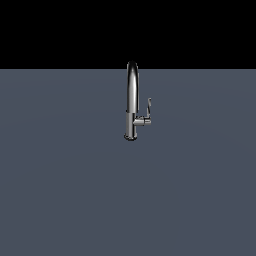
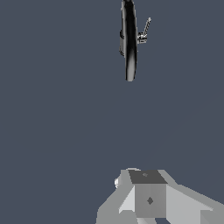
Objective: Turn on the faucet by rotating a designated handle.
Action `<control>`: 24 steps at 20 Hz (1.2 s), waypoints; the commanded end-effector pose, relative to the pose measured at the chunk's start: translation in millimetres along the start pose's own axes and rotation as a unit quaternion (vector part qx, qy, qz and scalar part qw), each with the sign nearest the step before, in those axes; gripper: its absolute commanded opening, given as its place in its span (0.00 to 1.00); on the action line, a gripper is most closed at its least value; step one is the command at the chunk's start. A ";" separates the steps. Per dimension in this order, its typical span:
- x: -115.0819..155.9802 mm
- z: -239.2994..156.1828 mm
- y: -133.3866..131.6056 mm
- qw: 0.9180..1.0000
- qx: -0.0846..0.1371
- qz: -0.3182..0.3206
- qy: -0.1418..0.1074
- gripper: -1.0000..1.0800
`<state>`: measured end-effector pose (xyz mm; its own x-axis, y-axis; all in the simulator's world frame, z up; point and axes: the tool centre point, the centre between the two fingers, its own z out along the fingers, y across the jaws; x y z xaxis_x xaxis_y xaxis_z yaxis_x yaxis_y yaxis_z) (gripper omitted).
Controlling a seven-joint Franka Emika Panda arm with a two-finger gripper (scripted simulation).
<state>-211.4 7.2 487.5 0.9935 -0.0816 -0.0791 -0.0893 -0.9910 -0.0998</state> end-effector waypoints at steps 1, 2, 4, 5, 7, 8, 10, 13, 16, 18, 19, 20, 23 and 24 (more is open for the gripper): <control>13.4 0.6 -1.1 1.000 0.013 0.014 -0.014 0.00; 19.2 0.9 -1.4 0.999 0.019 0.021 -0.020 0.00; 31.0 1.7 -1.9 0.998 0.031 0.034 -0.032 0.00; 37.0 2.2 -2.1 0.998 0.038 0.040 -0.039 0.00; 49.0 3.5 -2.2 0.996 0.050 0.053 -0.051 0.00; 55.0 4.2 -2.1 0.995 0.056 0.059 -0.058 0.00; 67.1 5.9 -1.8 0.993 0.068 0.072 -0.070 0.00; 85.3 9.0 -0.7 0.988 0.087 0.092 -0.089 0.00; 103.5 12.9 0.9 0.982 0.106 0.112 -0.109 0.00; 115.6 16.0 2.3 0.978 0.119 0.125 -0.121 0.00; 121.6 17.6 3.1 0.975 0.125 0.131 -0.128 0.00; 127.5 19.4 4.0 0.972 0.132 0.138 -0.134 0.00; 145.3 25.2 7.0 0.964 0.151 0.157 -0.154 0.00; 151.2 27.3 8.1 0.961 0.157 0.164 -0.160 0.00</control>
<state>-72.5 -8.2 451.6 0.8556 -0.2887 -0.4297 -0.4370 -0.8478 -0.3004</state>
